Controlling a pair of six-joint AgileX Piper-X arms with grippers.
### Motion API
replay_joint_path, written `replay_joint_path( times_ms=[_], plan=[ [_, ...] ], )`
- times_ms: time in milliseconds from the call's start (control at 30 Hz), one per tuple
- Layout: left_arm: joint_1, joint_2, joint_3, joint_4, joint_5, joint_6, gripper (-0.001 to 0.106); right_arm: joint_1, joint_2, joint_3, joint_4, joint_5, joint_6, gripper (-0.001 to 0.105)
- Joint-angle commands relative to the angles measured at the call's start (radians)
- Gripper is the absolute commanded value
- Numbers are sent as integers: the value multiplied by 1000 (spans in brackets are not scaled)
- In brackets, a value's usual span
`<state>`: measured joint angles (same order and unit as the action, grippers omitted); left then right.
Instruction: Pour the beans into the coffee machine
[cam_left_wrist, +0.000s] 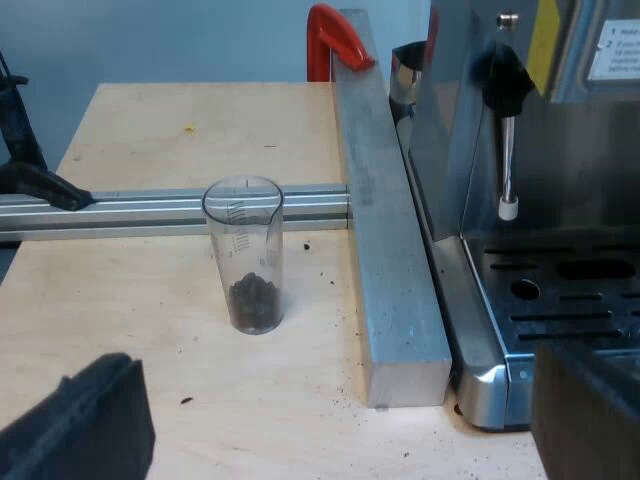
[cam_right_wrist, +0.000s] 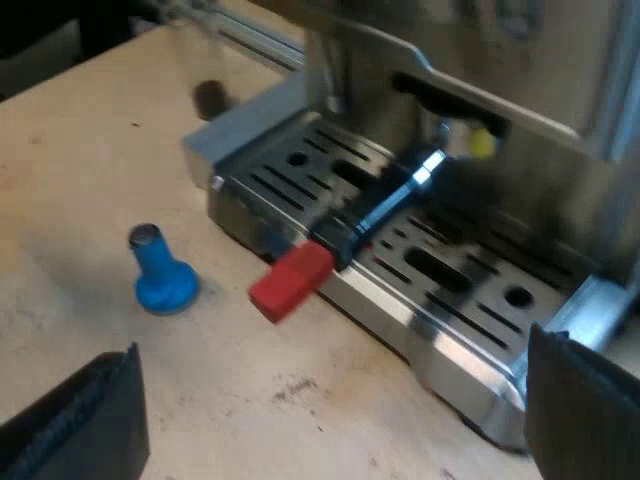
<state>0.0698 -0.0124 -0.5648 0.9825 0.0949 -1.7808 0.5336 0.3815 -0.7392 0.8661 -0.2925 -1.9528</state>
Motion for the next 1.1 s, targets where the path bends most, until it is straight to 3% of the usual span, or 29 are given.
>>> replay_joint_path(
  times_ms=[33, 67, 100, 133, 400, 600, 900, 1100],
  plan=[
    [-2, 17, -4, -15, -23, -12, 78, 107, 62, -7, -116, -12, -13, 78],
    [-2, 24, -4, -17, -27, -12, 78, 162, 94, -4, -168, -12, -13, 78],
    [-2, 78, -4, -53, -82, -12, 78, 176, 102, -4, -180, -12, -13, 78],
    [-2, 96, -4, -73, -95, -12, 78, 217, 129, -3, -212, -10, -13, 78],
    [-2, 205, 5, -125, -122, 11, 76, 415, 306, -3, -377, 83, -6, 78],
    [-2, 245, 54, -207, -122, 61, 75, 488, 418, -3, -503, 126, 65, 78],
    [-2, 253, 248, -567, -124, 75, 75, 496, 477, -3, -620, 184, 95, 78],
    [-2, 255, 392, -831, -187, 54, 75, 496, 477, -3, -661, 208, 95, 78]
  ],
)
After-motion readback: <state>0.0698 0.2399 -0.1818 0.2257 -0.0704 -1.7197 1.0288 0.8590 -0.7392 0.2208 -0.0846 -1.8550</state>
